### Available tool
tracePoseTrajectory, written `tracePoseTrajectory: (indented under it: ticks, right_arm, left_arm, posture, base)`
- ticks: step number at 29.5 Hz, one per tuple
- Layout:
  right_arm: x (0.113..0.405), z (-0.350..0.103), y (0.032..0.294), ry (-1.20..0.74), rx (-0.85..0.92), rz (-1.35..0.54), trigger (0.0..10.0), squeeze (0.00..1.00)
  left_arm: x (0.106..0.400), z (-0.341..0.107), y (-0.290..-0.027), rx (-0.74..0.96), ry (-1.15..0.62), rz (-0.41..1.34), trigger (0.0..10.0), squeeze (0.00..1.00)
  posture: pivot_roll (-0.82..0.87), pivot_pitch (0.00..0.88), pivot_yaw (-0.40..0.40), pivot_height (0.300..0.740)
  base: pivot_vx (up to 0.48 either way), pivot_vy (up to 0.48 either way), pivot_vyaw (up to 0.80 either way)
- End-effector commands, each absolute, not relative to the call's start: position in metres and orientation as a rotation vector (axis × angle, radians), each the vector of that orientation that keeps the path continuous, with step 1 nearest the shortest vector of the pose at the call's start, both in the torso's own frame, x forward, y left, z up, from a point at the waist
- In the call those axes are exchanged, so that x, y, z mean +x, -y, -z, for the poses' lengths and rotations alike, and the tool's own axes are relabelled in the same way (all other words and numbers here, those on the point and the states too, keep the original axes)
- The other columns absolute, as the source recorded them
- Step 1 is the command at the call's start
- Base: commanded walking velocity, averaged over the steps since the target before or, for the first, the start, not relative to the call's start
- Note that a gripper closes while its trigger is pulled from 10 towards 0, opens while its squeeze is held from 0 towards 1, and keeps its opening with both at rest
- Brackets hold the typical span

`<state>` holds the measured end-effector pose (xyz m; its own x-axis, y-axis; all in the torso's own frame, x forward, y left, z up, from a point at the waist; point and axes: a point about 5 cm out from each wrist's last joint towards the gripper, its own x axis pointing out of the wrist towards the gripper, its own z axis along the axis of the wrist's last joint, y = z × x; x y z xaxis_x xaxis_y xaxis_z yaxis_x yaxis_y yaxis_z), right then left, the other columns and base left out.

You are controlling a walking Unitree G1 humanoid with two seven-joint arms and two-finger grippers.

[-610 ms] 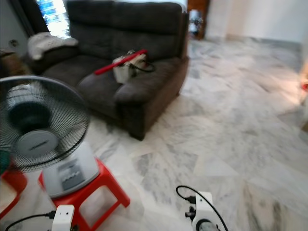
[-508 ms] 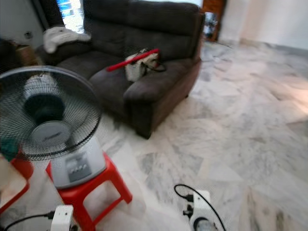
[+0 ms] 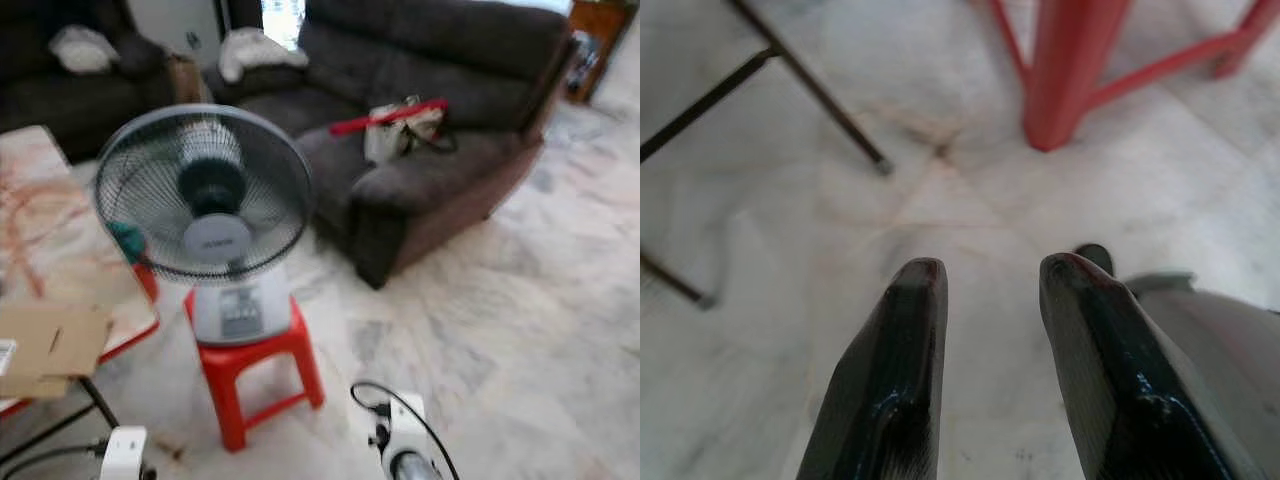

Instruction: Picking trash to rubbish bin

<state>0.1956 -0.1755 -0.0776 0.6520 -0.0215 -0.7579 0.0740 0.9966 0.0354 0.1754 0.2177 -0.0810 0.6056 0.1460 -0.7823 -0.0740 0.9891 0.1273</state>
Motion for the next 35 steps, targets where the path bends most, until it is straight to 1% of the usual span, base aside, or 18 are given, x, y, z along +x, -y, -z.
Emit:
tracePoseTrajectory:
  ticks: [1,7,16,27,29,35]
  right_arm:
    - [0.194,0.066,0.242,-0.796,0.269,0.316,10.0,0.0]
    - [0.192,0.067,0.243,-0.806,0.261,0.307,10.0,0.0]
    - [0.191,0.069,0.241,-0.819,0.252,0.292,10.0,0.0]
    - [0.2,0.065,0.236,-0.802,0.252,0.269,10.0,0.0]
    - [0.201,0.064,0.235,-0.794,0.285,0.271,10.0,0.0]
    - [0.203,0.063,0.236,-0.785,0.299,0.274,10.0,0.0]
  left_arm:
    - [0.172,0.091,-0.166,0.072,-0.992,-0.016,10.0,0.0]
    - [0.169,0.093,-0.165,0.062,-0.999,-0.025,10.0,0.0]
    - [0.163,0.095,-0.169,0.046,-1.006,-0.062,10.0,0.0]
    - [0.16,0.096,-0.17,0.053,-1.008,-0.067,10.0,0.0]
    - [0.169,0.091,-0.17,0.067,-0.96,-0.068,10.0,0.0]
    - [0.181,0.085,-0.168,0.083,-0.897,-0.062,10.0,0.0]
  posture:
    - [-0.07,0.0,-0.014,0.74]
    - [-0.06,0.0,-0.038,0.74]
    - [-0.04,0.0,-0.052,0.74]
    - [-0.03,0.0,-0.057,0.74]
    - [-0.03,0.0,-0.059,0.74]
    - [-0.02,0.0,-0.065,0.74]
  base:
    - [0.0,0.0,0.8]
    - [0.0,0.0,0.8]
    - [0.0,0.0,0.8]
    - [0.0,0.0,0.79]
    - [0.0,0.0,0.0]
    - [0.0,0.0,0.0]
